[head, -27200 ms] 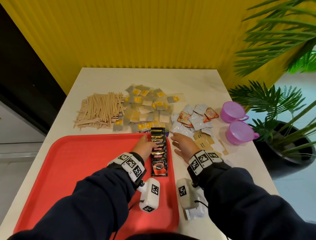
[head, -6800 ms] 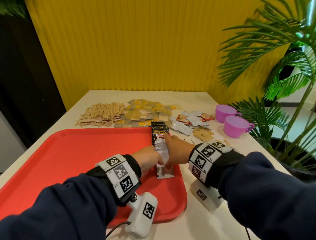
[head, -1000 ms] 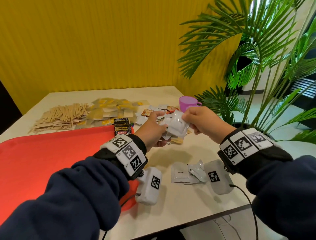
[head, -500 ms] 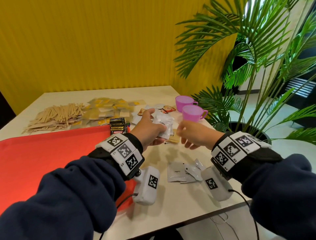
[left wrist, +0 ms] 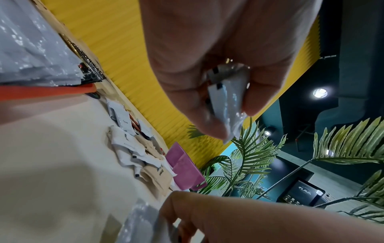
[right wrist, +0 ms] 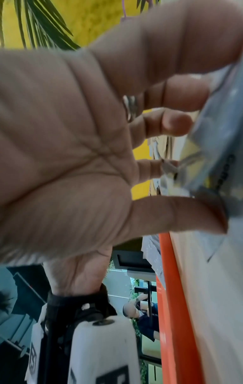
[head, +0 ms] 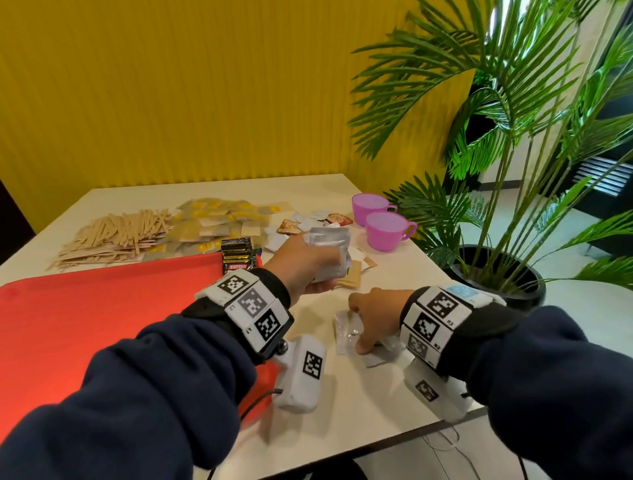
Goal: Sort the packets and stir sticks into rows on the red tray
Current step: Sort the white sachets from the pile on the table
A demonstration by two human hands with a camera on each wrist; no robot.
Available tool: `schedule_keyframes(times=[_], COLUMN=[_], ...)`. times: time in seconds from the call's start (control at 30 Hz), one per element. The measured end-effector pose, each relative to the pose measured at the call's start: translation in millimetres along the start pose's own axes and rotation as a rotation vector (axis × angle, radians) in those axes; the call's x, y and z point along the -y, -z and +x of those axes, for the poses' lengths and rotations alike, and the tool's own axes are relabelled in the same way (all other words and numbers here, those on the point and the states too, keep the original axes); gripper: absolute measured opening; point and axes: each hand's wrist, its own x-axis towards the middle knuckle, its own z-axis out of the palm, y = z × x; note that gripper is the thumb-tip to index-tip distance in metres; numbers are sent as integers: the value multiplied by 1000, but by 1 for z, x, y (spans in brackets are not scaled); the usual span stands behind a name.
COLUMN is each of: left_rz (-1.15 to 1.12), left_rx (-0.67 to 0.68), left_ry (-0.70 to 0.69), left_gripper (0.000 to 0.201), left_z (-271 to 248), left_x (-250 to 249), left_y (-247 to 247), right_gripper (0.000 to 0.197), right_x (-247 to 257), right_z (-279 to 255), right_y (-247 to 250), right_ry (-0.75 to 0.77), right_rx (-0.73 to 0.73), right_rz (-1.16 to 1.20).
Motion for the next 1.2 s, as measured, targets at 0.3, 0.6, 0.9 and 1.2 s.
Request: schedule_keyframes(times=[0.3, 0.6, 0.9, 1.2], left_rz=[-75, -134, -183, -171], left_rx=[-116, -205, 28, 1], left_ry=[49, 31, -159, -157], left_gripper=[13, 28, 20, 30], left_z=[3, 12, 2, 3], left_x=[-2, 4, -1, -5], left_y=[1, 6, -4, -2], right_gripper=[20, 19, 16, 14], right_x=[-14, -30, -6, -14], right_z=[13, -1, -14, -5], right_y=[17, 33, 37, 36], right_ry=[7, 140, 321, 226], right_rx=[-310, -492, -278, -276], right_rz=[561, 1466, 1587, 1099])
